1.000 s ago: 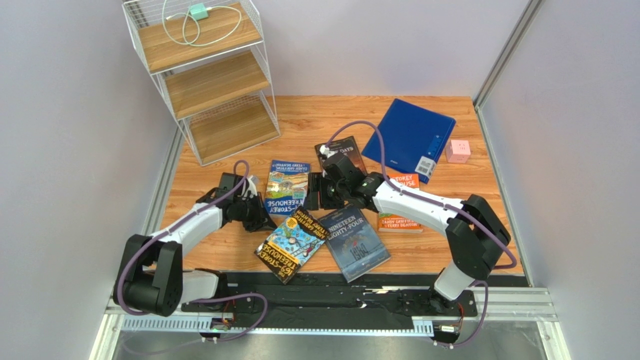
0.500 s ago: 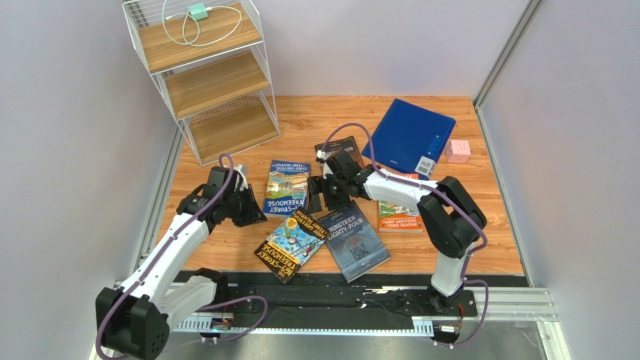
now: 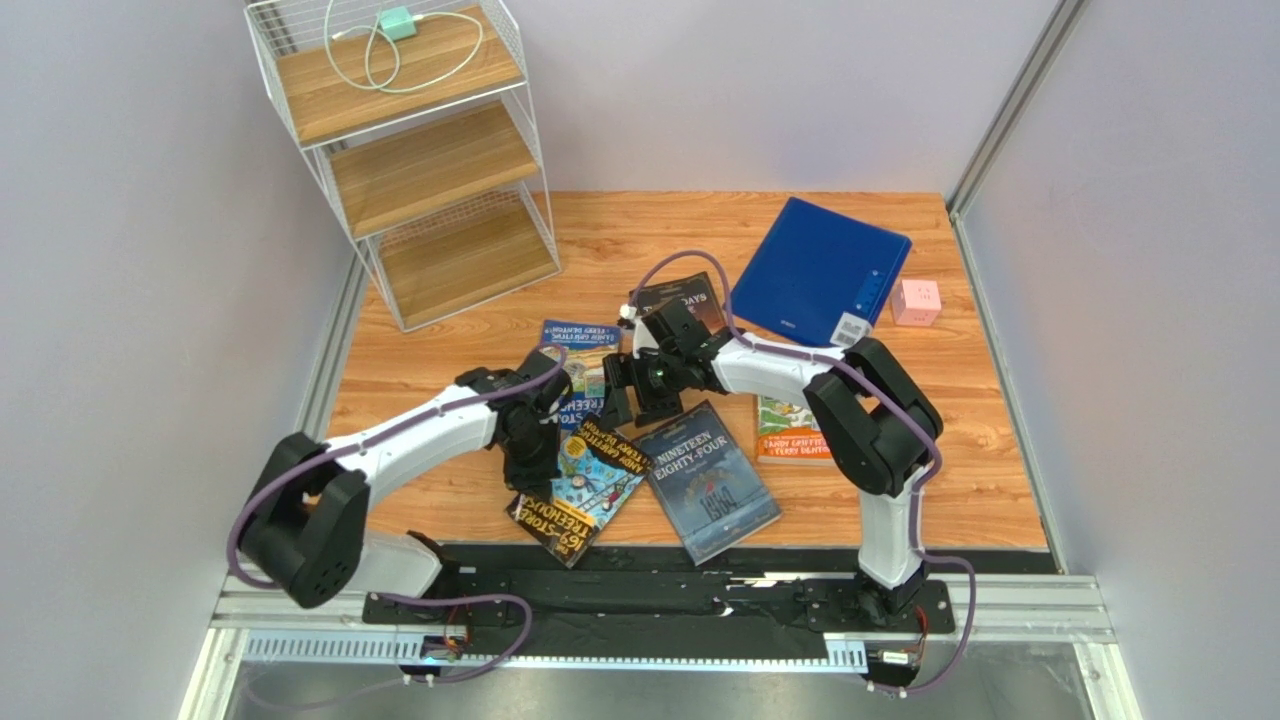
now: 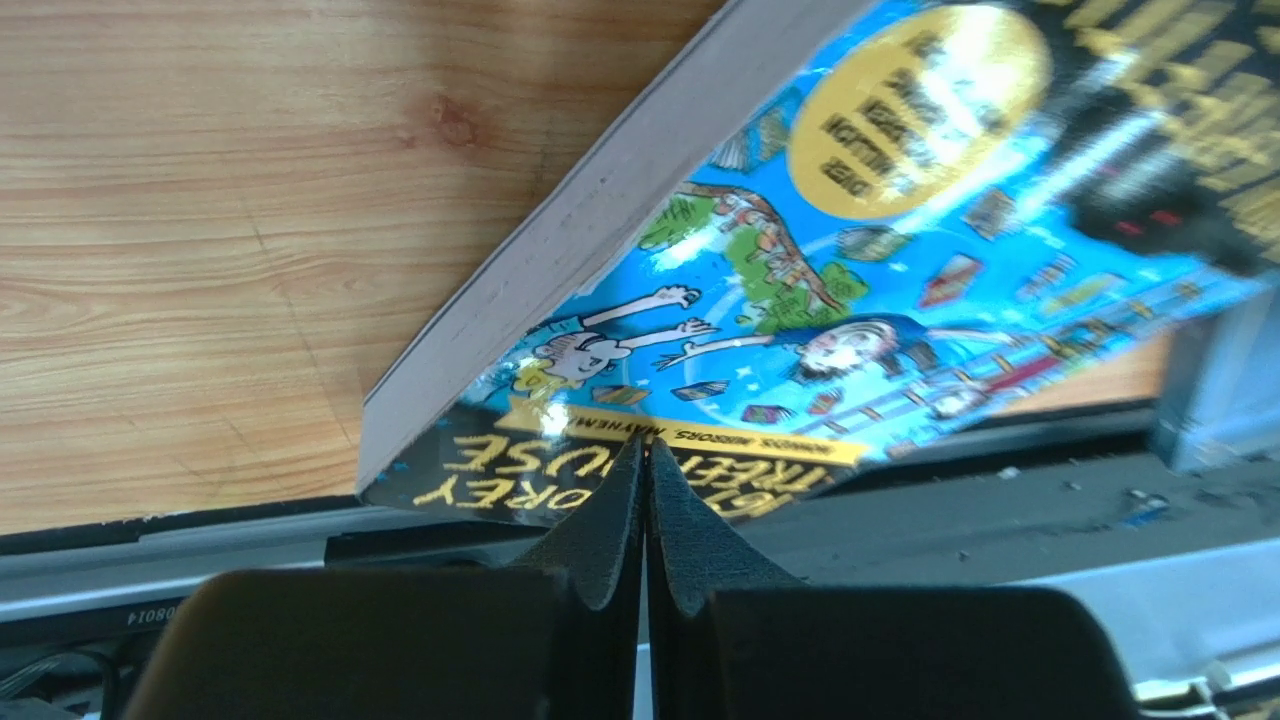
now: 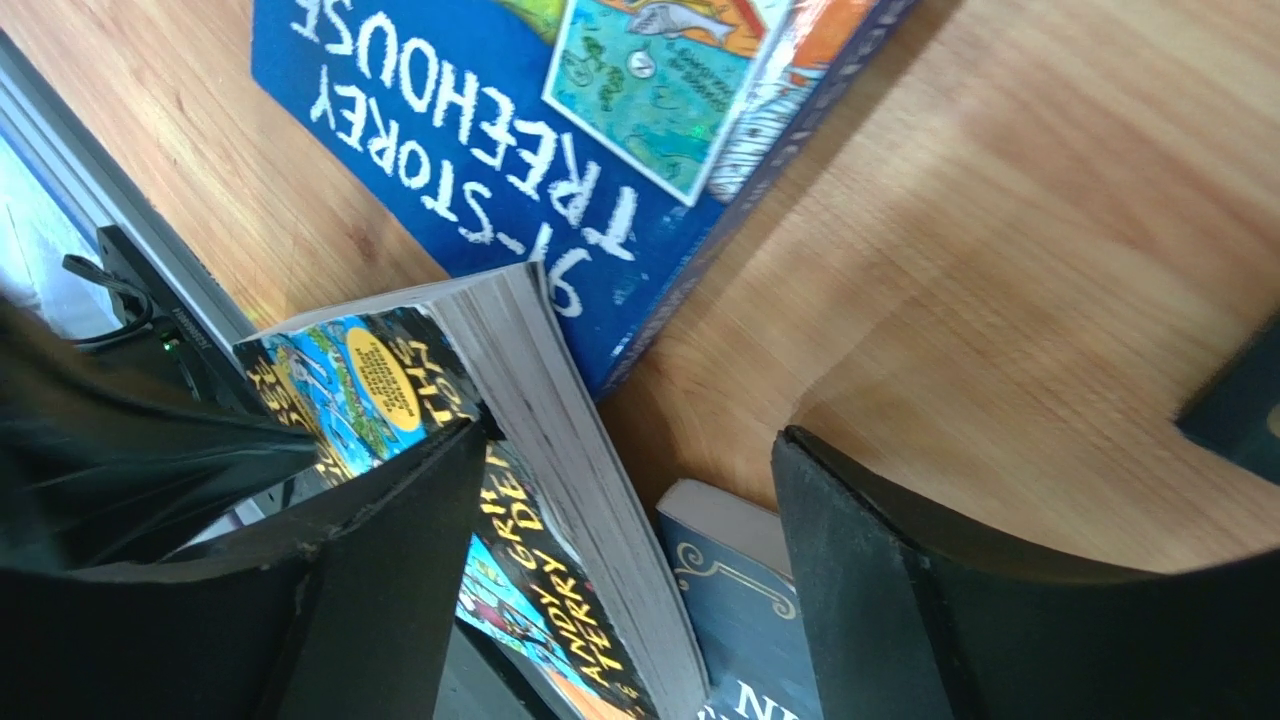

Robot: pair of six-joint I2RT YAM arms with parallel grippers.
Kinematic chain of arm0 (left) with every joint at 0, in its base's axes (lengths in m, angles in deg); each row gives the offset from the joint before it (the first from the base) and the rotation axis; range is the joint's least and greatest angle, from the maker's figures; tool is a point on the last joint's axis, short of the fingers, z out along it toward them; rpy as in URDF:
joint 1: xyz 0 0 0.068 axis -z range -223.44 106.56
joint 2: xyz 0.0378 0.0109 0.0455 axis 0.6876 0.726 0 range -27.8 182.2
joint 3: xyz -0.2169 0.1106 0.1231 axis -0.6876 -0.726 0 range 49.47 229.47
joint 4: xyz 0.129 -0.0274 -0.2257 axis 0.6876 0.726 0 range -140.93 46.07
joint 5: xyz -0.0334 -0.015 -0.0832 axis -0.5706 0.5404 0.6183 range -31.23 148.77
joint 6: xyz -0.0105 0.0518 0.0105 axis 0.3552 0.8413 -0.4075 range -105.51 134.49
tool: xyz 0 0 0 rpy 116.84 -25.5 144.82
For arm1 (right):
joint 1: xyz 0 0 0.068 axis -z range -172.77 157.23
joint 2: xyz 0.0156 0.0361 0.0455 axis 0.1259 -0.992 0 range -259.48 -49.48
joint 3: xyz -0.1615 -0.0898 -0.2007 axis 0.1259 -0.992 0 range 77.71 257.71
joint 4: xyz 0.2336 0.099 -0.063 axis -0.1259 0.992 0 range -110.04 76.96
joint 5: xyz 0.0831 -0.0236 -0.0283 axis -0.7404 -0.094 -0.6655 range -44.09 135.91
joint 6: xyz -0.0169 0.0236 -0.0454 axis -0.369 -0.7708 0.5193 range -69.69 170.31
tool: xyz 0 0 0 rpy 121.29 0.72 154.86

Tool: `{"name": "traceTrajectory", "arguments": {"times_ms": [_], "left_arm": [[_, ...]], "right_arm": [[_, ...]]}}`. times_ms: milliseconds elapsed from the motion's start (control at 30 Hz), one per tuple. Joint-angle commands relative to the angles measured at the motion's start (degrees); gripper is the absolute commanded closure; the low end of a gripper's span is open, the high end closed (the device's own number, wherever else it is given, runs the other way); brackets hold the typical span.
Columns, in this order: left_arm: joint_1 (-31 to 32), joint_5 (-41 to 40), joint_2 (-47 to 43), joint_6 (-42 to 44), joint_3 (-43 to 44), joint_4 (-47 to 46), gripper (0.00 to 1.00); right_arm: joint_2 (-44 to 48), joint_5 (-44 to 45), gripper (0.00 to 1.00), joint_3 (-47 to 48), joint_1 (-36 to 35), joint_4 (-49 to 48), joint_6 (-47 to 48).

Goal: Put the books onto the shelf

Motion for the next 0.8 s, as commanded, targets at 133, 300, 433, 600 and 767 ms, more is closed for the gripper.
{"name": "traceTrajectory", "arguments": {"times_ms": [133, 300, 433, 600, 767], "left_arm": [[2.1, -2.8, 8.2, -1.5, 2.8, -1.9, 1.00], [2.4, -1.7, 11.5, -1.7, 1.8, -4.5, 1.00], [3.0, -1.9, 13.4, -2.0, 1.9, -5.6, 1.00], [3.1, -2.5, 15.2, -1.8, 2.7, -5.8, 1.00], [3.3, -2.7, 16.7, -1.5, 3.5, -5.8, 1.00]], "right_arm": [[7.0, -4.9, 0.09, -5.9, 6.7, -2.6, 2.6], [4.0, -16.0, 0.00, -5.9, 7.9, -7.1, 2.5], [-0.5, -21.0, 0.00, -5.3, 7.0, -9.3, 2.7], [-2.3, -27.2, 0.00, -5.4, 6.4, -10.7, 3.3], [-3.3, -27.8, 0.00, -3.2, 3.9, -6.9, 6.4]]}}
